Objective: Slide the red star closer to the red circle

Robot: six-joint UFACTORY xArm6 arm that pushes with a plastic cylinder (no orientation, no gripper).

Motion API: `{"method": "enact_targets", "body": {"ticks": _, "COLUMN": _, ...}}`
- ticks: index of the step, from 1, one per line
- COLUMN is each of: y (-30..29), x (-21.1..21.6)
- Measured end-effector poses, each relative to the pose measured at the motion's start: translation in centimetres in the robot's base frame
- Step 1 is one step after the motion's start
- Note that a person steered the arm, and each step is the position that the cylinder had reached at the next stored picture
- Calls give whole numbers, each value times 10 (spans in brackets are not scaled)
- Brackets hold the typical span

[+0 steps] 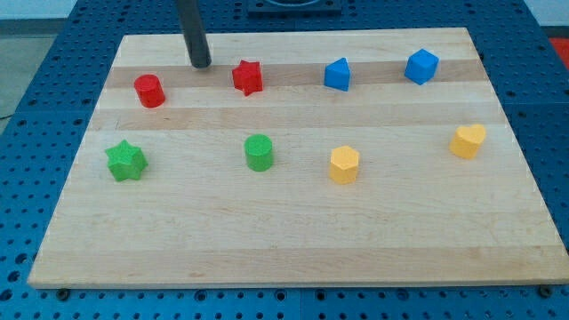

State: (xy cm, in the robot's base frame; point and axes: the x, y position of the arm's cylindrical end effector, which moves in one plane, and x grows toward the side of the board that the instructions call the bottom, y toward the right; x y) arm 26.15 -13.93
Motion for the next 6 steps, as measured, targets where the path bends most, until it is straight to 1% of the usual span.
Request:
{"method": "enact_targets", "body": {"ticks": 1, "y": 50, "x": 0}}
{"method": "enact_targets", "body": {"ticks": 2, "y": 61, "x": 19}}
{"method": "enact_targets", "body": {"ticks": 3, "y": 28, "x": 60}}
{"method": "enact_targets", "body": {"ticks": 4, "y": -4, "x": 70}}
{"method": "enact_targets", "body": {"ticks": 5, "y": 33, "x": 43}}
{"method": "enact_targets", "body": {"ticks": 6, "y": 81, "x": 30}}
